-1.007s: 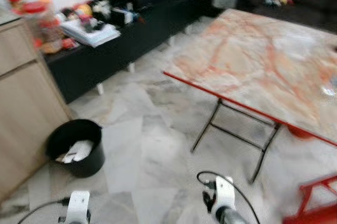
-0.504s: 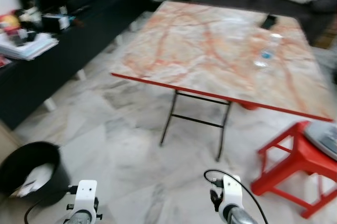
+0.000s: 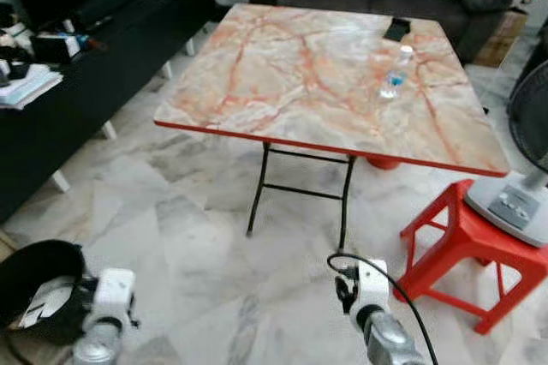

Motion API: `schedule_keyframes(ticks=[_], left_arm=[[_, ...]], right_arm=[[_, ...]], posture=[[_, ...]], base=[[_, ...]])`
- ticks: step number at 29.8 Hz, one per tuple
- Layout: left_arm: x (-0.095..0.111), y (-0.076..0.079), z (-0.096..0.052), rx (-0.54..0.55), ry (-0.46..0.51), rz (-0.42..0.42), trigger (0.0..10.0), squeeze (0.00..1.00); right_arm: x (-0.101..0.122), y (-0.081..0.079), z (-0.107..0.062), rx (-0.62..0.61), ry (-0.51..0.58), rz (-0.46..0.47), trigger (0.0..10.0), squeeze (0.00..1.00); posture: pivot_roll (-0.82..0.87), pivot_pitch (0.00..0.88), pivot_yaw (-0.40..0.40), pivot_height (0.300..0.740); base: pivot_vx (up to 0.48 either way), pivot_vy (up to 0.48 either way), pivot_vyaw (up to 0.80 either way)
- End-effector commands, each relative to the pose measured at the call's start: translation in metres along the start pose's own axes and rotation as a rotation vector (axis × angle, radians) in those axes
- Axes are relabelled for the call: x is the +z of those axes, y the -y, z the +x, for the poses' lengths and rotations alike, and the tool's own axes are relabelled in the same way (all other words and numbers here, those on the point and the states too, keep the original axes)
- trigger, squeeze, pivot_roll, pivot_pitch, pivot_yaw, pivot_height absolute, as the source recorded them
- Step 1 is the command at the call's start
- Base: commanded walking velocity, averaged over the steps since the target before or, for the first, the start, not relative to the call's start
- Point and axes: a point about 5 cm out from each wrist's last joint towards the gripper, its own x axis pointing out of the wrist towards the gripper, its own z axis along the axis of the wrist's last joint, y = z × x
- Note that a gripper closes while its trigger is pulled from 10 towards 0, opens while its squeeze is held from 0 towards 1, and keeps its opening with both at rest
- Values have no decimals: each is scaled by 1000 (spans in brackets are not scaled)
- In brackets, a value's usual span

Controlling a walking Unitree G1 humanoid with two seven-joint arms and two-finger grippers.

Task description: Picking trash to rubbish bin

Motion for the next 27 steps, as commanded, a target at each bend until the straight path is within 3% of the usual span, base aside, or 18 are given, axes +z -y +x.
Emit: schedule_keyframes(ticks=[1, 2, 5, 7, 12, 17, 21, 27], left_arm=[[26, -6, 9, 25, 114, 3, 10000, 0], [48, -12, 16, 53, 203, -8, 10000, 0], [92, -13, 27, 61, 350, -26, 10000, 0], [106, -10, 30, 49, 393, -41, 10000, 0], [148, 17, 38, -50, 480, -137, 10000, 0], [171, 35, 39, -89, 529, -158, 10000, 0], [180, 42, 40, -100, 537, -195, 10000, 0], [183, 50, 39, -129, 538, -202, 10000, 0]], right_arm=[[20, 1, 5, 1, 88, 9, 10000, 0], [37, -1, 8, 9, 155, 15, 10000, 0], [71, -8, 14, 28, 285, 4, 10000, 0], [83, -11, 15, 36, 330, -2, 10000, 0], [135, -19, 15, 39, 528, 13, 10000, 0], [171, -30, 11, 61, 664, -14, 10000, 0], [188, -36, 9, 90, 721, -1, 10000, 0], [189, -40, 11, 96, 690, -11, 10000, 0]], posture=[[73, 40, -41, 740], [78, 38, -42, 740], [77, 33, -40, 740], [71, 25, -39, 740], [66, 16, -35, 740], [54, 0, -30, 740], [52, 0, -30, 740], [48, 0, -28, 740]], base=[[0, 0, 0], [0, 0, 0], [0, 0, 0], [0, 0, 0], [0, 0, 0], [0, 0, 0], [0, 0, 0], [0, 0, -533]])
